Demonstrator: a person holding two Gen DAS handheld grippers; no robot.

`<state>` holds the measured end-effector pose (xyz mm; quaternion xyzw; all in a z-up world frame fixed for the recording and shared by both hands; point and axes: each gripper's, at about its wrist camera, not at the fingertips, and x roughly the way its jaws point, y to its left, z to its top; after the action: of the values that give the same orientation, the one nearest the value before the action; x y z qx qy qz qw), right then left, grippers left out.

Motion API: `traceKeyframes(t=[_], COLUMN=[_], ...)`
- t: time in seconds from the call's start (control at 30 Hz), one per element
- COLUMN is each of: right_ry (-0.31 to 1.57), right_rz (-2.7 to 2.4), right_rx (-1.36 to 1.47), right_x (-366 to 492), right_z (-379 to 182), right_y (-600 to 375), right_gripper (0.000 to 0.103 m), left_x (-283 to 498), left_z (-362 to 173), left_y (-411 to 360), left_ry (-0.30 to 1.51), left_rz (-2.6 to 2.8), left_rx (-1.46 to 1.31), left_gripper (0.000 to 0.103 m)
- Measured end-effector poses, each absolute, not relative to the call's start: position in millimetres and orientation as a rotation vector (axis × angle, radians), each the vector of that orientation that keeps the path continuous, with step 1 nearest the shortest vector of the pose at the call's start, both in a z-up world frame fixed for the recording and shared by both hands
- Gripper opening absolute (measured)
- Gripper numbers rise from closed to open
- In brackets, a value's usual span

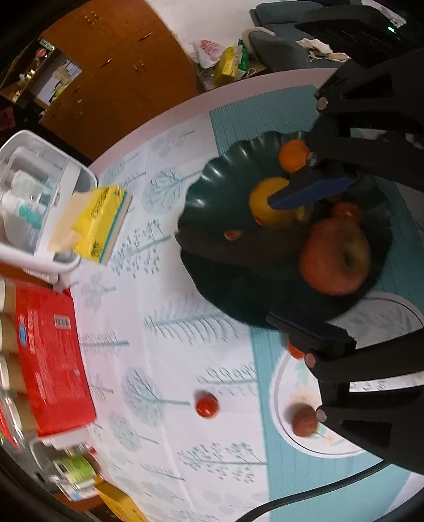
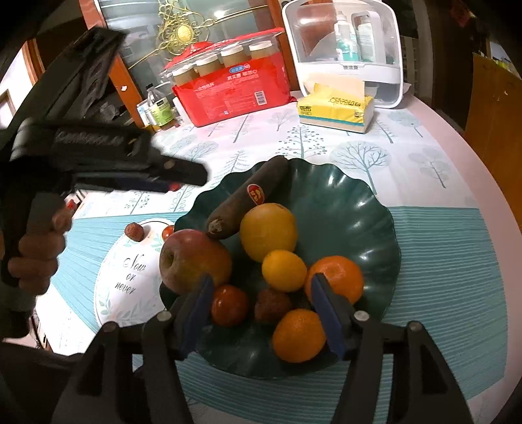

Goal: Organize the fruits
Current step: 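Open both grippers to release the banana and yellow orange on the plate, then withdraw both grippers from the green plate toward the white plate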

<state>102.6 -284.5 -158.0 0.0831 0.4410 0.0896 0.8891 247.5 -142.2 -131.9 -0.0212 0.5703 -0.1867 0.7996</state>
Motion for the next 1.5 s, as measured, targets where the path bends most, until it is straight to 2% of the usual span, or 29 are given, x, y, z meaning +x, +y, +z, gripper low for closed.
traceKeyframes(t=[0.17, 1.03, 1.5], right_ry=[0.911, 0.933, 0.941], right_rz=[0.157, -0.045, -0.233], right_rx=[0.194, 0.389, 0.661], right_x=[97, 56, 75], right_z=[-155, -158, -167], right_y=[-283, -165, -139], right_gripper=[0.07, 0.071, 0.071], left_x=[232, 200, 221], left_z=[-133, -135, -153], left_y=[-111, 26, 51], left_ry=[1.222, 1.203, 1.139], left_rz=[-0.361, -0.452, -0.583], left_rx=[-0.068, 0.06, 0.15], left_gripper=[0.067, 0.072, 0.072])
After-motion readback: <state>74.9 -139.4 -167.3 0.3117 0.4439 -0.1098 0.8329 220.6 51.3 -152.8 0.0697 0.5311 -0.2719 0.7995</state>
